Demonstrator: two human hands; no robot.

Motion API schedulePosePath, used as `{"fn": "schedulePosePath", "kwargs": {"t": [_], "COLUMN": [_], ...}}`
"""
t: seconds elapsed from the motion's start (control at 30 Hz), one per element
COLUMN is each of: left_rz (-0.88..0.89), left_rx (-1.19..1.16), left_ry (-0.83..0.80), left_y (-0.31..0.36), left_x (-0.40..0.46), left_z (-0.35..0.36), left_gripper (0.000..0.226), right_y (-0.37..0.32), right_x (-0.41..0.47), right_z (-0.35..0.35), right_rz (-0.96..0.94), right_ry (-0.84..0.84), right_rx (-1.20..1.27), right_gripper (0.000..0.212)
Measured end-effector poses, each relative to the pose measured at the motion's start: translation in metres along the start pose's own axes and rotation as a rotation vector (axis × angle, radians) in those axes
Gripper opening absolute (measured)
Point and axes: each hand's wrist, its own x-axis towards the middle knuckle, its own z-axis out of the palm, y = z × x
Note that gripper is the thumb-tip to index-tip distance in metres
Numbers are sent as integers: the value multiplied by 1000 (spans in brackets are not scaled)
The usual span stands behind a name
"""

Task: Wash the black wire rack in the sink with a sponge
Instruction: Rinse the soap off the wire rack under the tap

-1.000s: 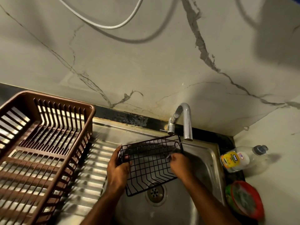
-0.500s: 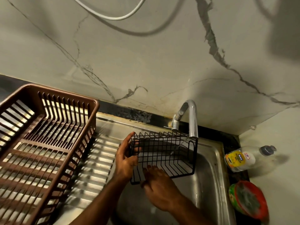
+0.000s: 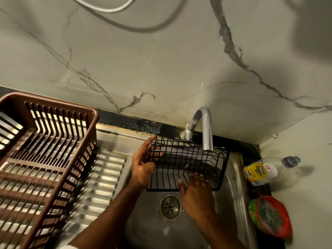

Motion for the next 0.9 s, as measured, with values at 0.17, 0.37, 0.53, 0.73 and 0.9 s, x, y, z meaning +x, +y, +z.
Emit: {"fn": "schedulePosePath", "kwargs": {"t": [0.17,0.37,0.53,0.73,0.9], "left_rz": [-38,-5,4,-97,-169], "left_rx": [-20,-93,-144,-185,-193], "left_ry": [-6,-25,-75,-115,7], "left_y": [-10,-15,-15,-15,-19], "left_x": [4,19,22,18,6], "left_z": [20,24,27,37,45], "left_gripper": [91,98,98,91,56], "right_y": [-63,-24,28,9,-53], "right_x": [-19,-3,3,-15,-28], "right_z": [9,-9,-23,-18,-6], "right_rz": [-334,-486,-287,-130,-261], "right_ry": [211,145,90,22,-56], "right_rx": [263,40,-95,-128,100], "right_gripper": [43,81,90,93,89]}}
